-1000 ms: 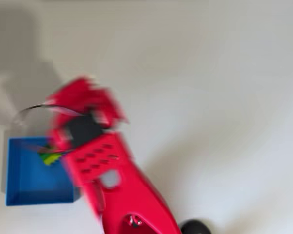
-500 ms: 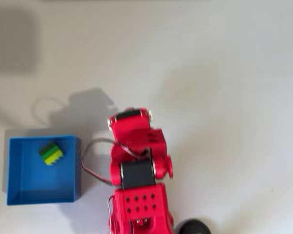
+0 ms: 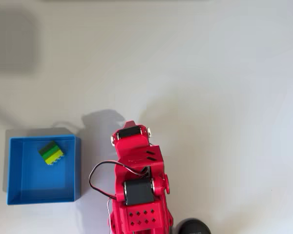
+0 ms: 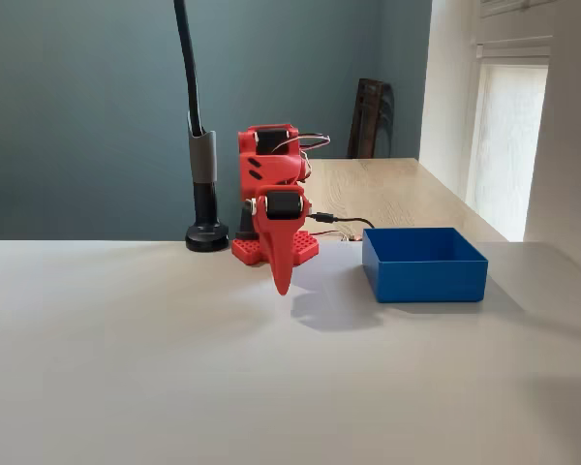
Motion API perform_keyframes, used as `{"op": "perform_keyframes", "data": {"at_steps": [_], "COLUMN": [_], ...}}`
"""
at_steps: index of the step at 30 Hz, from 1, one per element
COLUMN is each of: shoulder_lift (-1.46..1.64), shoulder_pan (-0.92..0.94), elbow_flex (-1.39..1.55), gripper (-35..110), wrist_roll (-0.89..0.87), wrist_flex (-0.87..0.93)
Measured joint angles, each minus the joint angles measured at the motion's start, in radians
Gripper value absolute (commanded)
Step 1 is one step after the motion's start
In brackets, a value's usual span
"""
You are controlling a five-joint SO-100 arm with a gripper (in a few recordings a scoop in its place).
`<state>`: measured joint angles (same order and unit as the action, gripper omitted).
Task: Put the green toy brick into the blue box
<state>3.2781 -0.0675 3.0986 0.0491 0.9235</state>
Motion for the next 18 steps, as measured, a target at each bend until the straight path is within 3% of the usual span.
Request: {"op": "perform_keyframes", "data": {"at_steps": [18], "shoulder_lift": [-0.002], "shoulder_pan": [0.009], "elbow_flex": [0.003], "gripper": [0], "wrist_roll": [-0.029], "wrist_flex": [0.0]}}
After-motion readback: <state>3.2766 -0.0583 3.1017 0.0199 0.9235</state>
